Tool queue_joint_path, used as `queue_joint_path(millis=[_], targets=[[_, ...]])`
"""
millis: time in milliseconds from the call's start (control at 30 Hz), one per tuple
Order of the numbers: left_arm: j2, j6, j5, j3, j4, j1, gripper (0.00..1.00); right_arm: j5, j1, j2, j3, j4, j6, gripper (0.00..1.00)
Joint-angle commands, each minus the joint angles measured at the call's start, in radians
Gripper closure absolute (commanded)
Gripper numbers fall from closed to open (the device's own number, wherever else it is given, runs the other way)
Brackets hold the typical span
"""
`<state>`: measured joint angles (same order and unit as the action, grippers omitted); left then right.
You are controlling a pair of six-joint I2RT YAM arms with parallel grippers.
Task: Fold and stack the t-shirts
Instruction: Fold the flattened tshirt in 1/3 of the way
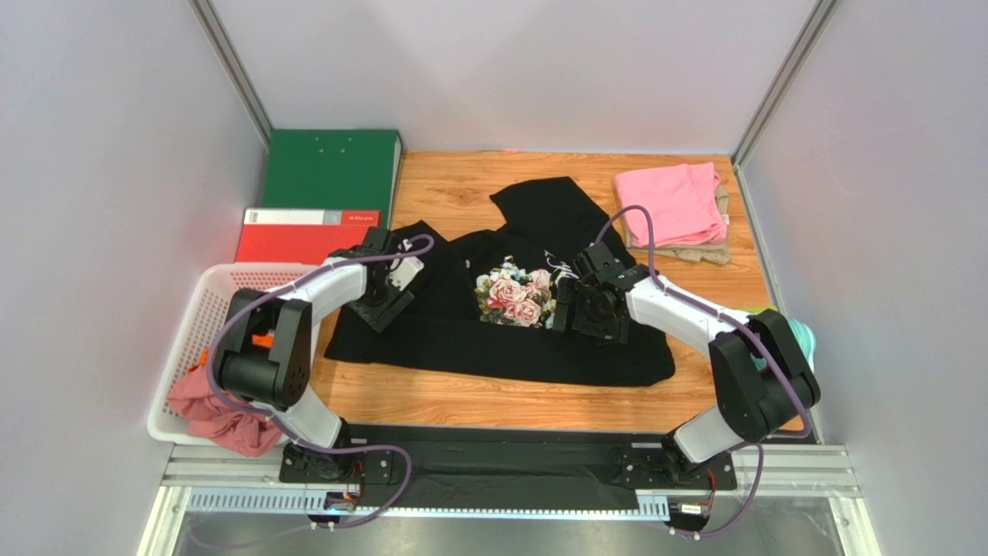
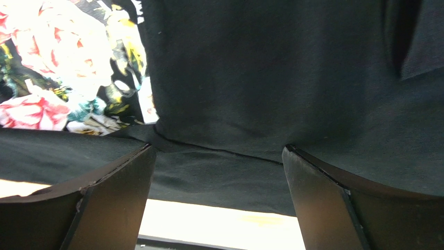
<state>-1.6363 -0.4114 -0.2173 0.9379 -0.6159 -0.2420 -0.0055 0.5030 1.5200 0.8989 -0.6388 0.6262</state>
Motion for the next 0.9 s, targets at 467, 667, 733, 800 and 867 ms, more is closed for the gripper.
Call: queue_joint_path(millis=[467,667,733,800,867], targets=[[0.374,-0.076,0.176,-0.241,-0.315,-0.031,0.28,0.055,0.0,-0.037,-0.073,-0.035,0.021,0.0],[0.391,-0.072,0.087,-0.122,-0.286,-0.031,0.28,0.004,0.003,-0.112,0.126,-0.103,-0.023,0.0],[0.371,-0.044,0.078,-0.015,-0.297,-0.031,0.27,0.047,0.0,-0.071,0.26,-0.134,-0.057,0.0],[0.323,-0.024,0.07,0.063,-0.304,-0.031,0.27,0.071,-0.012,0.027,0.488,-0.165,-0.114,0.0],[0.264,-0.006,0.038,0.163,-0.294,-0.029,0.27,0.078,-0.036,0.118,0.653,-0.188,-0.147,0.0]])
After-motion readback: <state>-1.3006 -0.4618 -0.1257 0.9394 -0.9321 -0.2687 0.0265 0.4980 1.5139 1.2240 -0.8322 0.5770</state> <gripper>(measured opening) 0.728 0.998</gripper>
